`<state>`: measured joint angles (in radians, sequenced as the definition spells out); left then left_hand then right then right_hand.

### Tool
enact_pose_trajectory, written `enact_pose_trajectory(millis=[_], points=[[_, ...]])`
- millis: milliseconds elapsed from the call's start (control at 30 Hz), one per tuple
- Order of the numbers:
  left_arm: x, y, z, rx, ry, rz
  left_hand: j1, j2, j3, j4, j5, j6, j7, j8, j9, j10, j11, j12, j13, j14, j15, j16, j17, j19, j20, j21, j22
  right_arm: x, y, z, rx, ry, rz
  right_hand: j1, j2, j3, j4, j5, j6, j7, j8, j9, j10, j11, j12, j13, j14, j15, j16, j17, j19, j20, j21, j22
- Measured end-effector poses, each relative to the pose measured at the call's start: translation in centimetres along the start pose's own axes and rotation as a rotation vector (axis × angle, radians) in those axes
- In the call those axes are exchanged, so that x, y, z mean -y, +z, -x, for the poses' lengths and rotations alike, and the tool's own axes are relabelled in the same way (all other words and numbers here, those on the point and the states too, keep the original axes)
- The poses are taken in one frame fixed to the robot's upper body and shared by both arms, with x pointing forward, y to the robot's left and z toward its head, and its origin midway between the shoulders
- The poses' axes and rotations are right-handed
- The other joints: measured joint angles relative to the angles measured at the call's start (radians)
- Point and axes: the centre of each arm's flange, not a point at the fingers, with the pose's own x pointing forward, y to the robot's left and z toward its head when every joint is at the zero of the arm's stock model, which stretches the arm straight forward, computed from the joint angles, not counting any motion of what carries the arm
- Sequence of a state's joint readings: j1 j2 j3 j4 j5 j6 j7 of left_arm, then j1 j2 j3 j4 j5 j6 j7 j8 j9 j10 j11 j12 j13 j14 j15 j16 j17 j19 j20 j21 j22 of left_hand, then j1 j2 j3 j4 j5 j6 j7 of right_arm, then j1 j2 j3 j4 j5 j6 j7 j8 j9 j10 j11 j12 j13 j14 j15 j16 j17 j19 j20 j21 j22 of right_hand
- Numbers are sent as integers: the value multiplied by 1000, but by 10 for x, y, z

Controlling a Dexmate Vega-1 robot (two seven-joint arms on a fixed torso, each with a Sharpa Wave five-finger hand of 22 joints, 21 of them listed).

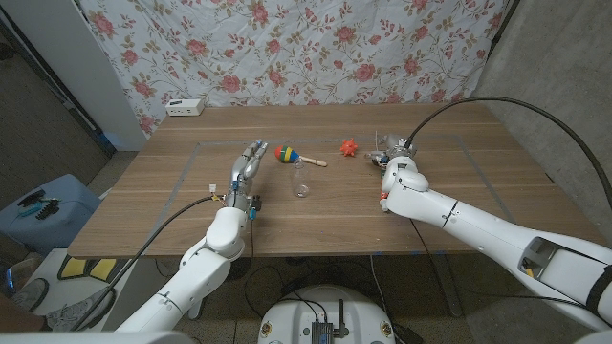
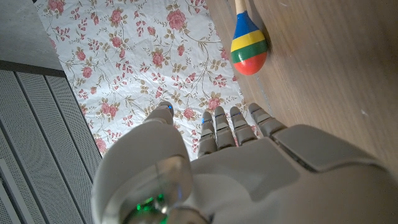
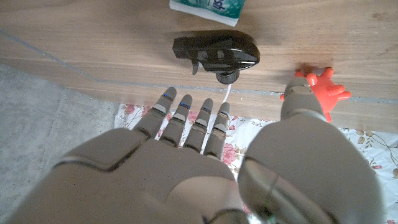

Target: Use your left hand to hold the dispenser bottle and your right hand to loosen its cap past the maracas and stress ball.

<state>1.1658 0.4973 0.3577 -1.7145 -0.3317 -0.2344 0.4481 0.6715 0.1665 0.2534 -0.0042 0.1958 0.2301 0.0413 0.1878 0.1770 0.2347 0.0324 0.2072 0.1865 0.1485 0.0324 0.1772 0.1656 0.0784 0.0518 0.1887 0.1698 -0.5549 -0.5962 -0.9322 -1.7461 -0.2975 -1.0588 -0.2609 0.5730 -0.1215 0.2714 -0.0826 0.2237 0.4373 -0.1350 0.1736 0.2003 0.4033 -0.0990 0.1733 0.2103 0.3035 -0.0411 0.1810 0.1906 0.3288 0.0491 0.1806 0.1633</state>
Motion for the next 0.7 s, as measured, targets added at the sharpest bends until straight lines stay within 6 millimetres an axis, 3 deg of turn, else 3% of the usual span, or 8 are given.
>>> enact_pose_trajectory(millis=[133,333,700], points=[[-1,0,-1,0,-3,2,0,0,0,0,0,0,0,0,0,0,0,0,0,0,0,0,0,0,0,0,0,0,-4,0,5,14,-33,-33,0,-15,15,6,-40,8,0,-1,-38,8,0,-6,-35,0,0,0,-16,-16,0,0],[-4,-1,-4,5,-12,5,-5,5,4,4,0,0,0,0,0,0,0,-4,0,0,0,0,0,0,0,0,0,0,-9,1,31,19,-95,-54,5,-25,16,13,-64,12,0,-5,-63,11,0,-11,-63,0,0,-2,-22,-49,0,0],[-9,-1,-14,20,-38,7,-5,5,12,4,-5,0,0,-7,0,-4,-4,-4,0,0,0,0,0,0,0,0,0,4,-16,4,104,-7,-222,-86,21,-41,33,17,-90,8,0,-5,-79,17,0,-15,-91,2,0,-2,-21,-73,0,0]])
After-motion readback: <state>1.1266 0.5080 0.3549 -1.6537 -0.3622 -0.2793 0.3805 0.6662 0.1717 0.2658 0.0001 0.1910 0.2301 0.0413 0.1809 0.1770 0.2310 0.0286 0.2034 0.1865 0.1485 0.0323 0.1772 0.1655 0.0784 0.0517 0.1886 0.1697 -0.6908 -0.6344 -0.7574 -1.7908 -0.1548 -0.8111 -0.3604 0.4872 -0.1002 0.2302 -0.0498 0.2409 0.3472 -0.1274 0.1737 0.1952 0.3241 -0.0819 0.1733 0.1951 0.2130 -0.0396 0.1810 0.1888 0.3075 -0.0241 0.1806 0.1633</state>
